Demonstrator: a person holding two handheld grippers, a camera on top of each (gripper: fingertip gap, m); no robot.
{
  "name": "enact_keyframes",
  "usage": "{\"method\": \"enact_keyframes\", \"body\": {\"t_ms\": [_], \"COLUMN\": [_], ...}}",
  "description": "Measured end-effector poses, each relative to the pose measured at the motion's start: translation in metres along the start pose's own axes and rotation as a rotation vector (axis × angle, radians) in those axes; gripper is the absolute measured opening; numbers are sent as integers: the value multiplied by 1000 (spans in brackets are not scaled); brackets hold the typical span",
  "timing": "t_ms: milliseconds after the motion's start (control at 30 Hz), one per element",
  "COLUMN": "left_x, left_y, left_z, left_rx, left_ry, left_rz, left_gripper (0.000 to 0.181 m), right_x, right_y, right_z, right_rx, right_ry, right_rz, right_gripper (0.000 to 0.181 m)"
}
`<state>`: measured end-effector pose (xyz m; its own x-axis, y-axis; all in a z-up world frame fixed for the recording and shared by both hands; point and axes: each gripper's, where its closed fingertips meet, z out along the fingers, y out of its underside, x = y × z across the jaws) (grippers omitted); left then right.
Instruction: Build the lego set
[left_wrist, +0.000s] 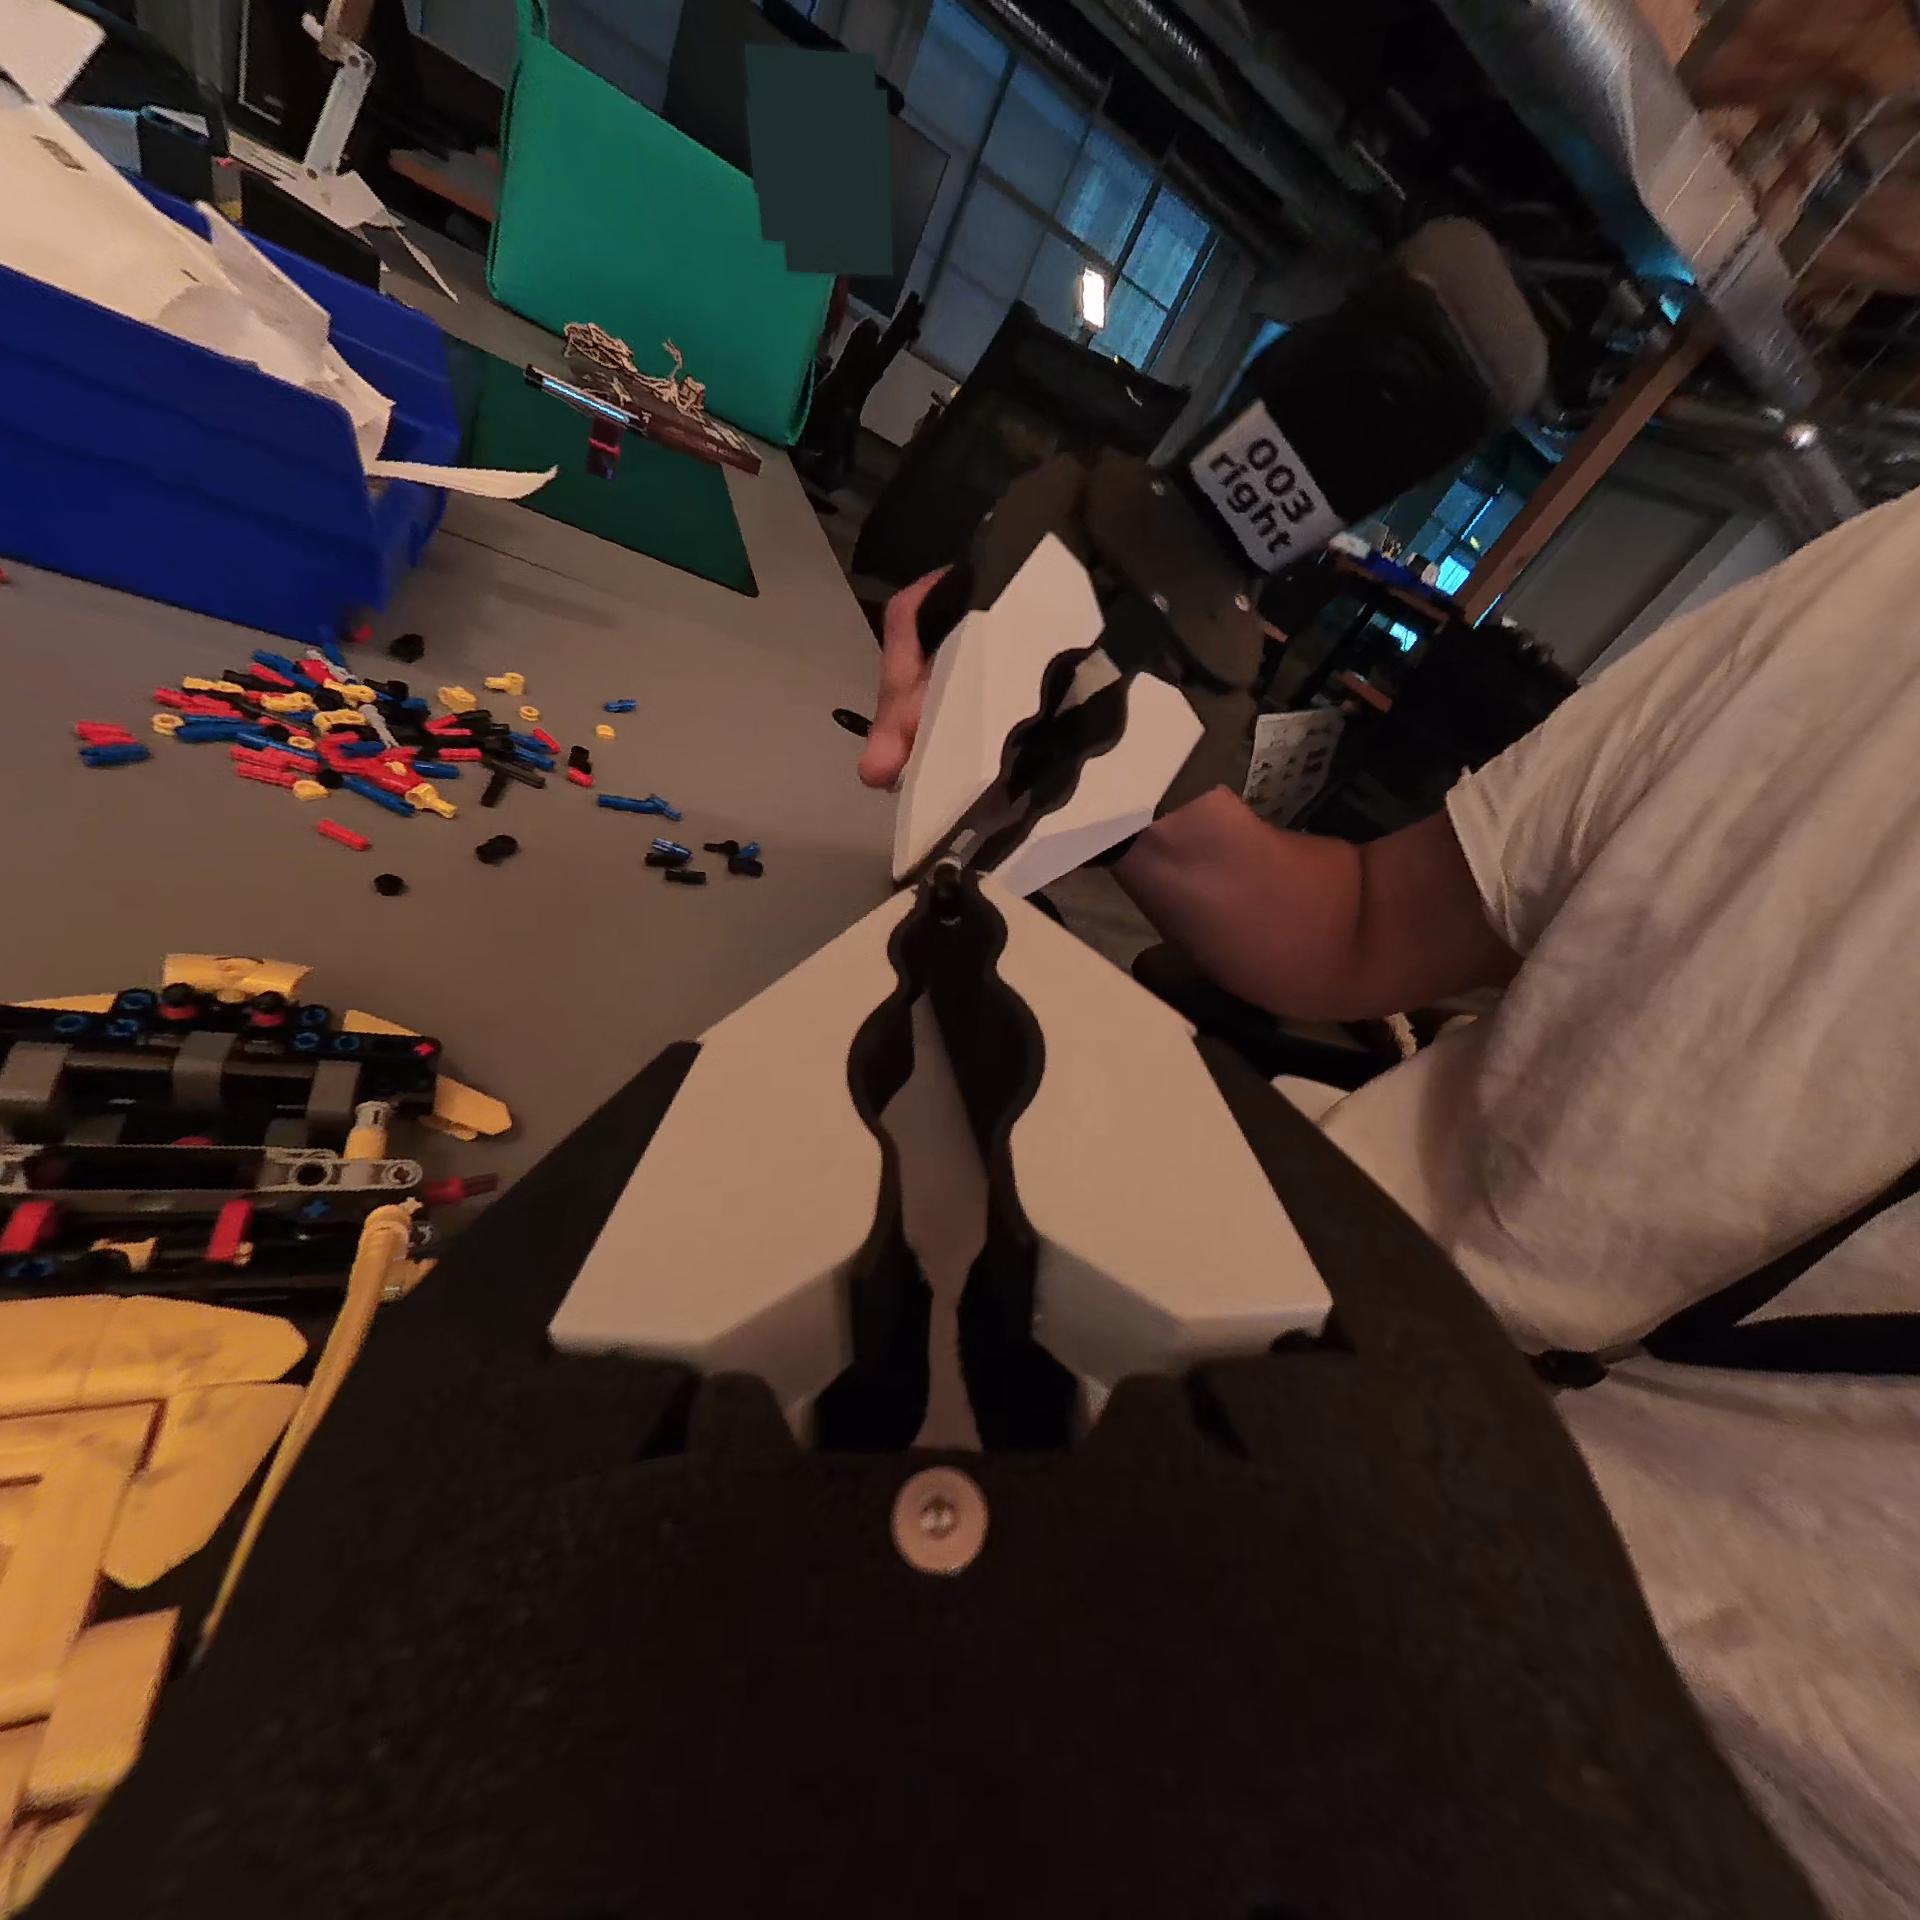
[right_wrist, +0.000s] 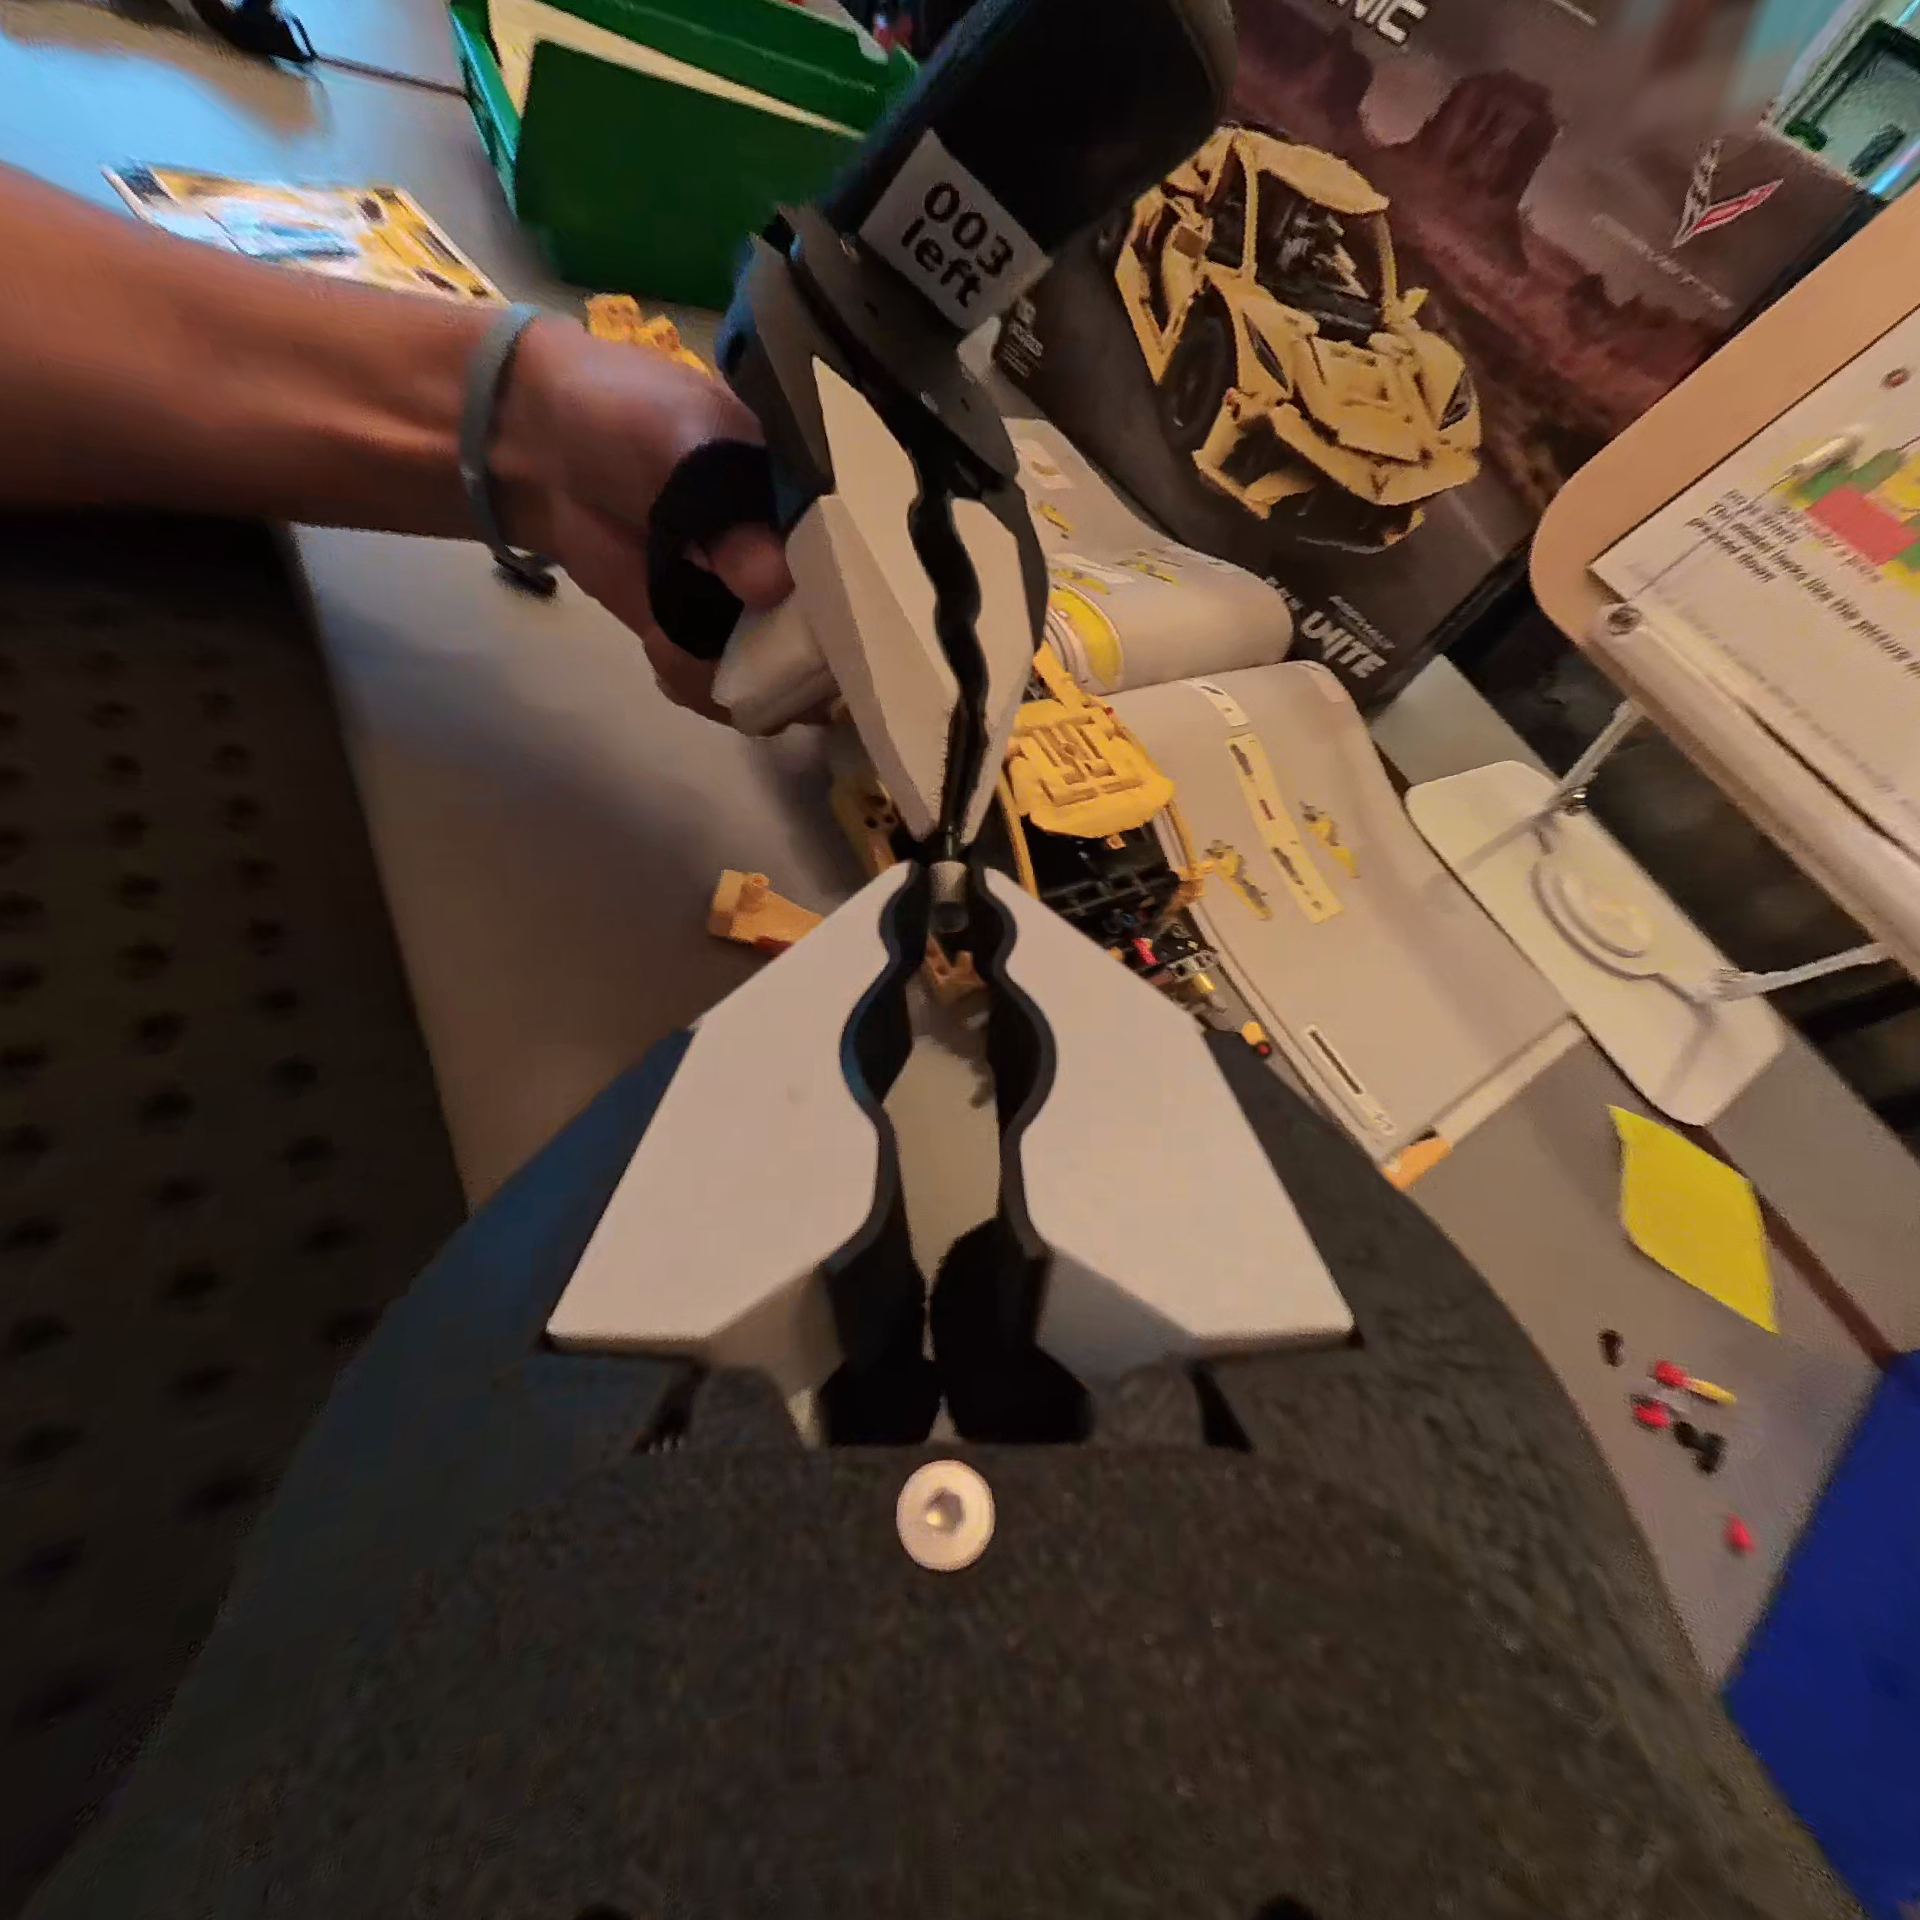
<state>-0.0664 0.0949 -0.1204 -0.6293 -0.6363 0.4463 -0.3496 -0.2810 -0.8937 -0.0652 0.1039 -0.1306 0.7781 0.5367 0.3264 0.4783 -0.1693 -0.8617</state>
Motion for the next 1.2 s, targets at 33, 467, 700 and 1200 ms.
{"method": "enact_keyframes", "body": {"t_ms": [33,467,700,1200], "left_x": [-1,-12,-2,15], "left_y": [-1,-2,9,56], "left_z": [1,9,7,20], "left_rx": [9,78,-22,-292], "left_ry": [-1,-7,37,111], "left_rz": [-17,-171,-145,-106], "left_gripper": [4,3,3,3], "right_x": [1,16,1,-42], "right_y": [1,9,7,36], "right_z": [0,-3,-2,-9], "right_rx": [-16,-214,-236,-351], "right_ry": [18,250,153,-145], "right_rz": [-24,-373,-436,-637], "right_gripper": [6,5,5,6]}}
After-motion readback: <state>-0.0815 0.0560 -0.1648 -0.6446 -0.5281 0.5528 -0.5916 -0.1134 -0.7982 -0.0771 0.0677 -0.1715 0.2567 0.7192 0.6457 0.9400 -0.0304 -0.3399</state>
